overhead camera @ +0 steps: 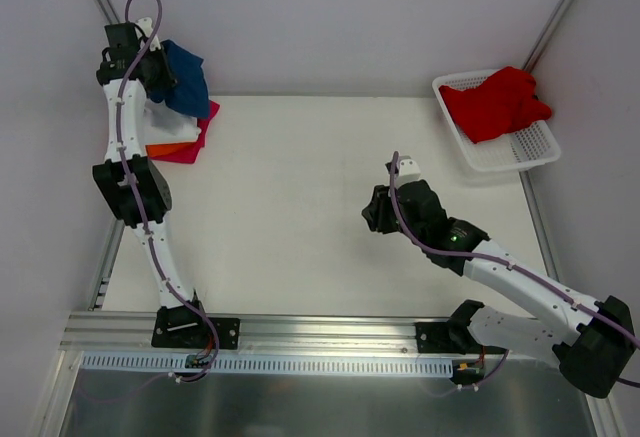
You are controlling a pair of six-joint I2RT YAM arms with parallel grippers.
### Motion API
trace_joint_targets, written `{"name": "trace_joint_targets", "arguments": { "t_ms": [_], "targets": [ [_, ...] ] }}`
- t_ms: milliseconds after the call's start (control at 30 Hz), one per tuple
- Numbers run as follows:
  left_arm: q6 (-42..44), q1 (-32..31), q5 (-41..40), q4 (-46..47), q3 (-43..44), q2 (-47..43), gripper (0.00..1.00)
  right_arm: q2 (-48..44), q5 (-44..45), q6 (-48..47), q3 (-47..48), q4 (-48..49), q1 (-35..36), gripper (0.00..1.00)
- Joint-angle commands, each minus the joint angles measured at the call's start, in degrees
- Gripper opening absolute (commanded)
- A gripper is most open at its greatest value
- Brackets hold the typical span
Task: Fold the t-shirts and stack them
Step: Put the neatly folded tshirt into the corner of the board with the left arm
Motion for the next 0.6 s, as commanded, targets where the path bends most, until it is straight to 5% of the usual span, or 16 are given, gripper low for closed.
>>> {"name": "trace_joint_targets", "arguments": {
  "t_ms": [0, 567],
  "targets": [
    [0.4, 1.8, -0.4, 1.9, 0.7, -3.6, 0.00, 0.1, -1.7, 0.5, 0.7, 2.2, -0.3, 0.37],
    [1.6, 3.3, -18.4, 4.3, -10.0, -5.8, 0.00, -3.3, -3.6, -0.5, -0.4, 0.9, -0.8, 0.37]
  ]
}}
